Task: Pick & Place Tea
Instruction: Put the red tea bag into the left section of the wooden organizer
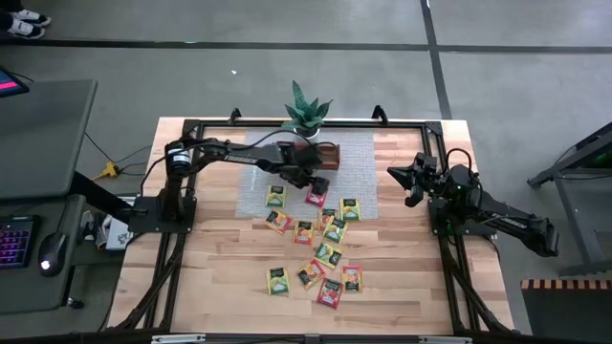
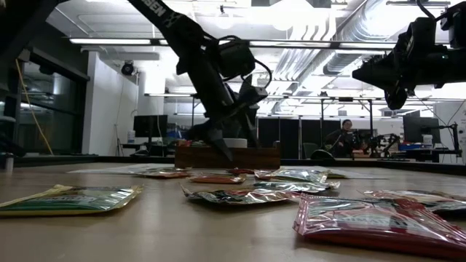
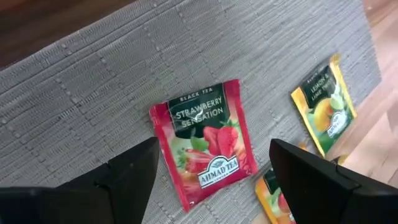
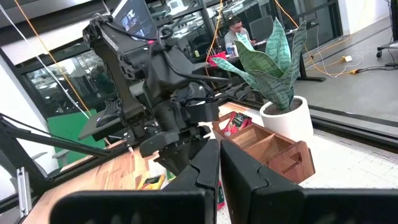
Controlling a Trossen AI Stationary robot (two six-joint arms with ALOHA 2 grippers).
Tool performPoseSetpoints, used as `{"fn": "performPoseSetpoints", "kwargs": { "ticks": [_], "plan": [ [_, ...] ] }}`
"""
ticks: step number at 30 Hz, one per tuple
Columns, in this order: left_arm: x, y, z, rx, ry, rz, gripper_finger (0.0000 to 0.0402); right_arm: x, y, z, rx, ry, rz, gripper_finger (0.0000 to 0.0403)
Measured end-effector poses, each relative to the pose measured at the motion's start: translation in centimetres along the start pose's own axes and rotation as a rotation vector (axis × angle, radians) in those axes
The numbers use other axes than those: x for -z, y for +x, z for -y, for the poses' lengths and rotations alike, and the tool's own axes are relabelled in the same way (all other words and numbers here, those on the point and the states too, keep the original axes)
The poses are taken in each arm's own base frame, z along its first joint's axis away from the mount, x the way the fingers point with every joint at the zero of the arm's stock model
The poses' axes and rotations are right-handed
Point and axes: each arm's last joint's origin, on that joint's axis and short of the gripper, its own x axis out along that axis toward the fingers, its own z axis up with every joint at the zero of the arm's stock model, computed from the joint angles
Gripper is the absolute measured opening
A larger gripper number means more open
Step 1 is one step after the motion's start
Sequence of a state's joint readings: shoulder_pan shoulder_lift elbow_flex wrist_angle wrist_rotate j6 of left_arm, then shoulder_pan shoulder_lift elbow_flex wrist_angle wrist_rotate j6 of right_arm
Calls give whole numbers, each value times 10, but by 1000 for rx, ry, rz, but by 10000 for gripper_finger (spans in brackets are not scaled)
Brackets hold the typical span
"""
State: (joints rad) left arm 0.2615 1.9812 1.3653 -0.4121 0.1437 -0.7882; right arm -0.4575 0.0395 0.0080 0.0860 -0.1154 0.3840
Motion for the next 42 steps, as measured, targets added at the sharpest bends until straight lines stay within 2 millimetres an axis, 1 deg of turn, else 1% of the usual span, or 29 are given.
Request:
{"fn": "performPoseSetpoints", "kwargs": {
  "ticks": [3,7,19,22,27,30,34,42],
  "plan": [
    [2,8,-4,-25,-8,-20,303,0,0,0,0,0,0,12],
    [2,15,-6,-27,-9,-22,303,0,0,0,-1,0,1,12],
    [3,17,-6,-24,-35,-33,301,0,0,0,0,0,0,12],
    [3,17,-6,-21,-37,-39,287,0,0,0,0,0,0,12],
    [3,17,-7,-9,-41,-57,249,0,0,0,0,0,1,12],
    [4,18,-5,22,-40,-76,234,0,0,0,0,0,0,12],
    [5,19,-4,55,-40,-95,228,0,0,0,0,0,0,12],
    [4,19,-4,36,-39,-76,228,0,0,0,0,0,0,12]
  ]
}}
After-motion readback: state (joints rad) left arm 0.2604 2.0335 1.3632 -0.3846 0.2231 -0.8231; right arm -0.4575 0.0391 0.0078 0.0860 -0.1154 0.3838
